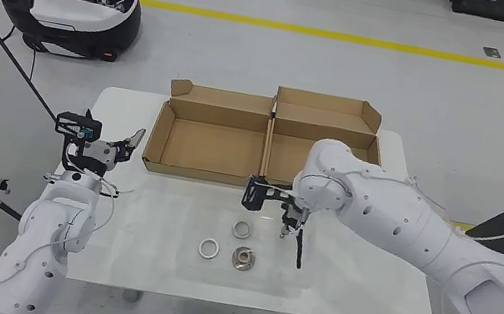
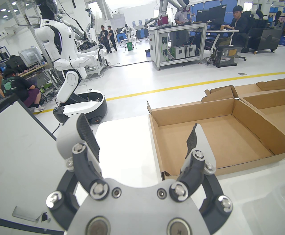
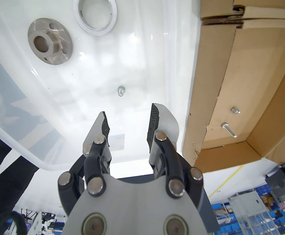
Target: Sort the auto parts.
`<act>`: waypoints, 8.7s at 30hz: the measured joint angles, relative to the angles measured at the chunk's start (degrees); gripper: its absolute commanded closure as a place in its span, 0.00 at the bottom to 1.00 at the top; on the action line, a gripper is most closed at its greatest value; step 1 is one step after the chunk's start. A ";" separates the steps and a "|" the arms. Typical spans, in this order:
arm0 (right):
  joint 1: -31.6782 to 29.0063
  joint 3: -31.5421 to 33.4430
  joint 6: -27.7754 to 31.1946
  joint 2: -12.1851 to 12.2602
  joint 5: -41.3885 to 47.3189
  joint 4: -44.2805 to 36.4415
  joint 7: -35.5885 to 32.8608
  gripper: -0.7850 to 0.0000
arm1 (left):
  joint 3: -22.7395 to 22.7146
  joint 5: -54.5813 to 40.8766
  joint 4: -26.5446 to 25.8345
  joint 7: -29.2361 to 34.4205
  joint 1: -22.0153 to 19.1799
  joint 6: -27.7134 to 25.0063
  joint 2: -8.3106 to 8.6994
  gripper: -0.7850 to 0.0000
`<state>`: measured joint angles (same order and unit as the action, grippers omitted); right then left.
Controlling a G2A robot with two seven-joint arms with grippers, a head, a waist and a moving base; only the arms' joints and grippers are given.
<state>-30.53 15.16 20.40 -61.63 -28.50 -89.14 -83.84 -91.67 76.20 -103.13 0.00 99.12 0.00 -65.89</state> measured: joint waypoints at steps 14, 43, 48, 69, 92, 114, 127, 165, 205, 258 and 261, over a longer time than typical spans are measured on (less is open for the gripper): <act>-1.04 -2.31 1.12 -1.09 3.34 5.03 1.08 0.56 | 0.00 0.00 0.00 0.00 0.00 0.00 0.00 0.00; -2.26 -3.48 2.91 -4.17 0.03 10.06 4.27 0.64 | 0.00 0.00 0.00 0.00 0.00 0.00 0.00 0.00; -2.80 -3.34 3.24 -4.46 -0.98 10.66 4.99 0.64 | 0.00 0.00 0.00 0.00 0.00 0.00 0.00 0.00; -4.40 -1.48 2.32 -4.63 -3.94 10.71 5.08 1.00 | 0.00 0.00 0.00 0.00 0.00 0.00 0.00 0.00; -9.80 13.44 5.09 3.00 4.51 -8.89 5.99 1.00 | 0.00 0.00 0.00 0.00 0.00 0.00 0.00 0.00; -17.41 24.32 13.88 8.38 8.16 -13.46 13.85 1.00 | 0.00 0.00 0.00 0.00 0.00 0.00 0.00 0.00; -20.43 33.81 23.57 12.94 18.46 -6.55 23.51 1.00 | 0.00 0.00 0.00 0.00 0.00 0.00 0.00 0.00; 2.27 8.43 37.60 18.16 40.07 -2.92 37.54 1.00 | 0.00 0.00 0.00 0.00 0.00 0.00 0.00 0.00; -21.79 39.50 37.60 9.22 75.68 -20.46 37.53 1.00 | 0.00 0.00 0.00 0.00 0.00 0.00 0.00 0.00; -24.12 40.62 37.60 4.08 72.82 -23.61 37.52 1.00 | 0.00 0.00 0.00 0.00 0.00 0.00 0.00 0.00; -24.34 41.23 37.60 3.98 76.48 -25.08 37.52 1.00 | 0.00 0.00 0.00 0.00 0.00 0.00 0.00 0.00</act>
<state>-54.87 56.40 58.00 -57.65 47.98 -114.23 -46.31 -91.67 76.20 -103.13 0.00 99.12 0.00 -65.89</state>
